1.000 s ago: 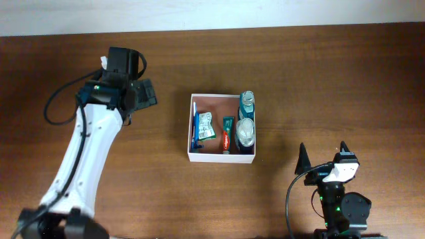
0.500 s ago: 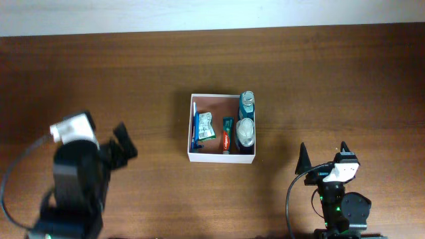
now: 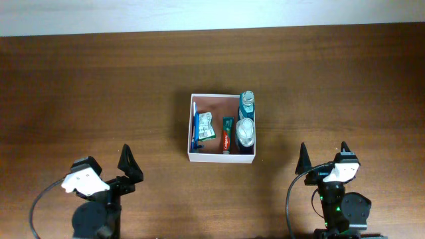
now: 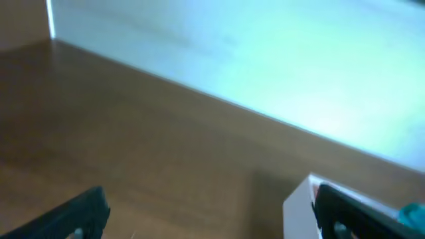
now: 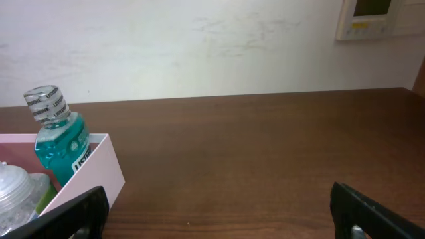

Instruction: Pack container

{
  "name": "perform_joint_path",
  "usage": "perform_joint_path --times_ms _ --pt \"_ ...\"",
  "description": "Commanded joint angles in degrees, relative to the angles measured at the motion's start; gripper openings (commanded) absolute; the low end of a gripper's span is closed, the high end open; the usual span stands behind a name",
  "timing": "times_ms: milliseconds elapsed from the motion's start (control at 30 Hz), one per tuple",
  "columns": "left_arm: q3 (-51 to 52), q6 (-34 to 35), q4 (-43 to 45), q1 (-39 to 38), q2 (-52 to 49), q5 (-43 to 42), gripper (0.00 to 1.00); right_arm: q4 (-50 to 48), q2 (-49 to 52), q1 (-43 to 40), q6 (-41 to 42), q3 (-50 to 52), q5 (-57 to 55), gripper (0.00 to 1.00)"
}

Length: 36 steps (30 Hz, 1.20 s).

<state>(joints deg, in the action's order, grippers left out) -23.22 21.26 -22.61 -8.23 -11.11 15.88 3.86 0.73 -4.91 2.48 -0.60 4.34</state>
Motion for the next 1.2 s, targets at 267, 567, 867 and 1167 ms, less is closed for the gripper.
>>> perform_joint_path --times_ms 267,567,867,1167 --pt "14.08 -5.18 21.94 0.04 3.45 -6.58 0.99 0.26 -0.55 -0.42 -0.57 0.26 -0.28 0.98" --pt "18.14 -13.22 23.02 1.95 6.80 -10.78 1.00 0.26 -0.55 -0.42 -0.57 0.26 -0.28 0.98" --pt "21.59 -18.60 21.29 2.19 9.60 -10.51 0.99 0.26 -0.52 -0.42 -0.57 0.26 -0.28 0.99" --pt "22.43 -23.87 18.14 3.54 10.84 -10.56 1.00 0.26 -0.55 -0.42 -0.57 0.26 -0.28 0.98"
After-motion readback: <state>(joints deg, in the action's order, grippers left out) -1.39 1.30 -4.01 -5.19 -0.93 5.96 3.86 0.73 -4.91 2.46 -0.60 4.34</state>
